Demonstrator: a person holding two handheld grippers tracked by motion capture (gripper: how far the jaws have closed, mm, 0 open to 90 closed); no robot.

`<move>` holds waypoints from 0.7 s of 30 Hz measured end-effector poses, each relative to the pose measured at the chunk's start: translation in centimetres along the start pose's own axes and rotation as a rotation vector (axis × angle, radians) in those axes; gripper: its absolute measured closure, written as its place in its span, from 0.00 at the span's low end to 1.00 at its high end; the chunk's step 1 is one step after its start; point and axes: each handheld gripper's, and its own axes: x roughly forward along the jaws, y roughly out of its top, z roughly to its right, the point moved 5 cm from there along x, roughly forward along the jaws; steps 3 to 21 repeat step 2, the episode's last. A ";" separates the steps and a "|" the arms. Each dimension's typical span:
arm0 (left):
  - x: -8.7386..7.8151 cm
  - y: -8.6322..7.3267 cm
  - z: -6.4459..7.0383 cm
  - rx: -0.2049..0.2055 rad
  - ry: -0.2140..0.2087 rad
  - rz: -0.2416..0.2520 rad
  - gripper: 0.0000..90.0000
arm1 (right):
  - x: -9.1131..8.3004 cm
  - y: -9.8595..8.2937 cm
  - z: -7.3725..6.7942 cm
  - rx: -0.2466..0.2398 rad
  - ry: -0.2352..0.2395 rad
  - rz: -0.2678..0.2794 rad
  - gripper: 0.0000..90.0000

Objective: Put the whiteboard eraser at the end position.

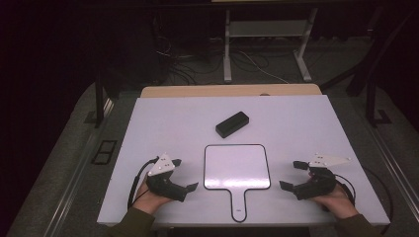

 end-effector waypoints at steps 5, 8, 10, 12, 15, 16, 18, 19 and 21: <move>0.0 0.0 0.0 0.000 -0.002 -0.003 0.00 | 0.0 0.0 0.0 0.000 -0.001 -0.001 0.00; 0.0 0.0 0.0 0.000 -0.002 -0.003 0.00 | 0.0 0.0 0.0 0.000 -0.001 -0.001 0.00; 0.0 0.0 0.0 0.000 -0.002 -0.003 0.00 | 0.0 0.0 0.0 0.000 -0.001 -0.001 0.00; 0.0 0.0 0.0 0.000 -0.002 -0.003 0.00 | 0.0 0.0 0.0 0.000 -0.001 -0.001 0.00; 0.0 0.0 0.0 0.000 -0.002 -0.003 0.00 | 0.0 0.0 0.0 0.000 -0.001 -0.001 0.00; 0.0 0.0 0.0 0.000 -0.002 -0.003 0.00 | 0.0 0.0 0.0 0.000 -0.001 -0.001 0.00; 0.0 0.0 0.0 0.000 -0.002 -0.003 0.00 | 0.0 0.0 0.0 0.000 -0.001 -0.001 0.00; 0.0 0.0 0.0 0.000 -0.002 -0.003 0.00 | 0.0 0.0 0.0 0.000 -0.001 -0.001 0.00; 0.0 0.0 0.0 0.000 -0.002 -0.003 0.00 | 0.0 0.0 0.0 0.000 -0.001 -0.001 0.00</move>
